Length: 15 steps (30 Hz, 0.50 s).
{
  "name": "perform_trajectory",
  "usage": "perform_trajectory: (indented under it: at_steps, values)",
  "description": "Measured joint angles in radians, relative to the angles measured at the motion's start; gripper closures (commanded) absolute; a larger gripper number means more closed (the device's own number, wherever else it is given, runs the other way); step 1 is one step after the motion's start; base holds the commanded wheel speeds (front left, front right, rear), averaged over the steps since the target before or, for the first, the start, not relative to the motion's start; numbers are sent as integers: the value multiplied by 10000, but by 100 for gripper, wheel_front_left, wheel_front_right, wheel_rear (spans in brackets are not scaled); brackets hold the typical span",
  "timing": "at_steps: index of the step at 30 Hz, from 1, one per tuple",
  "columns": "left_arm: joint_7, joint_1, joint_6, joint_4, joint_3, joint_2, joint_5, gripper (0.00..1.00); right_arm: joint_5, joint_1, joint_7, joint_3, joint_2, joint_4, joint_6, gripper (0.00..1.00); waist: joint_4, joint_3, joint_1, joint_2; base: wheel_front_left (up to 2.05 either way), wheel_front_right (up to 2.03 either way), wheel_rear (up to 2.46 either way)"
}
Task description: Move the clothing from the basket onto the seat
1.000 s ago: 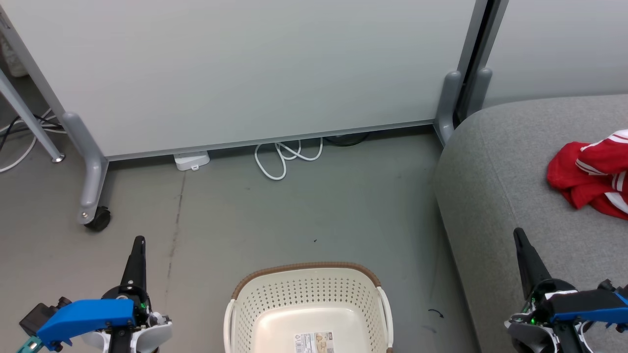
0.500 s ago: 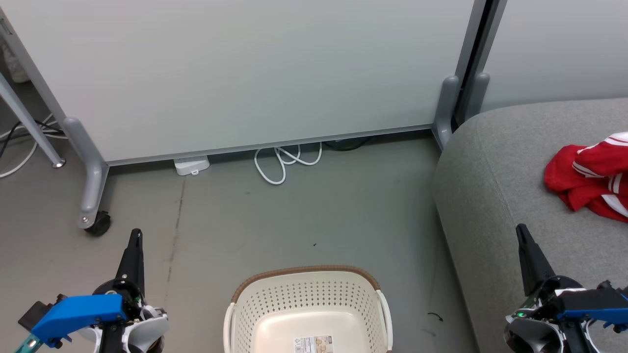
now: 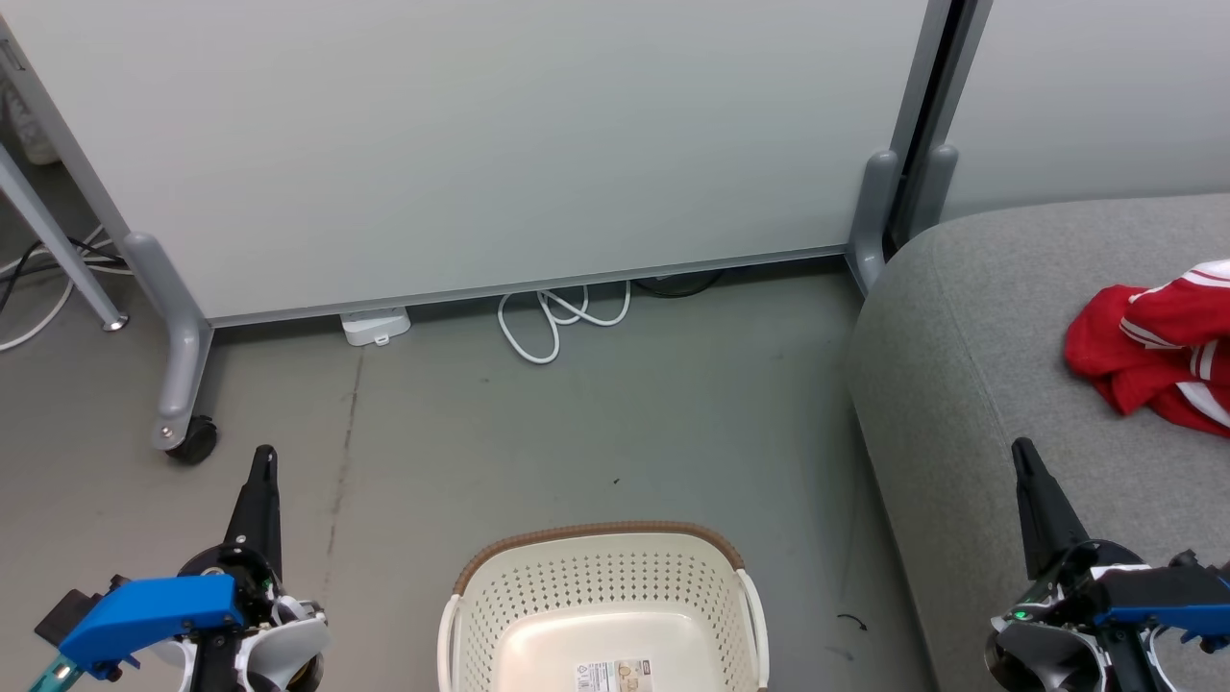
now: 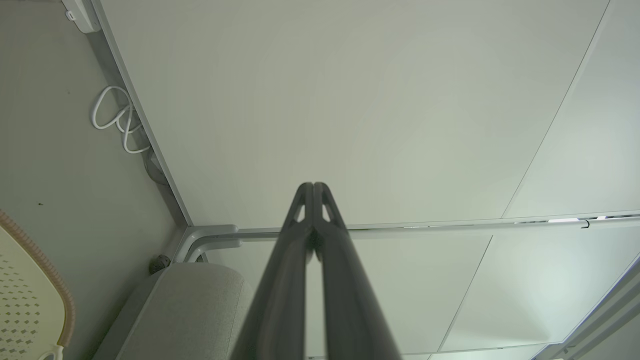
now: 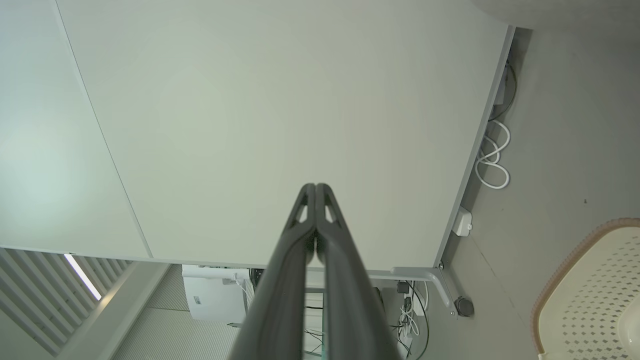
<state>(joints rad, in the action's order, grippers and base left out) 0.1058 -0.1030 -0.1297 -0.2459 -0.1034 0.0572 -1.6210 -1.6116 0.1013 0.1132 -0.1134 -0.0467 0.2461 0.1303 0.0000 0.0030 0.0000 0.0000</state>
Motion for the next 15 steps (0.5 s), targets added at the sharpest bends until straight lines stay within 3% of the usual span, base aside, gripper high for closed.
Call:
perform_trajectory:
  at_steps: [15]
  values:
    - [27,-1,0,0,-21,-10,6,100,0,8,0,0,-2,0,0,100,0,0,0,0,0,0,0]
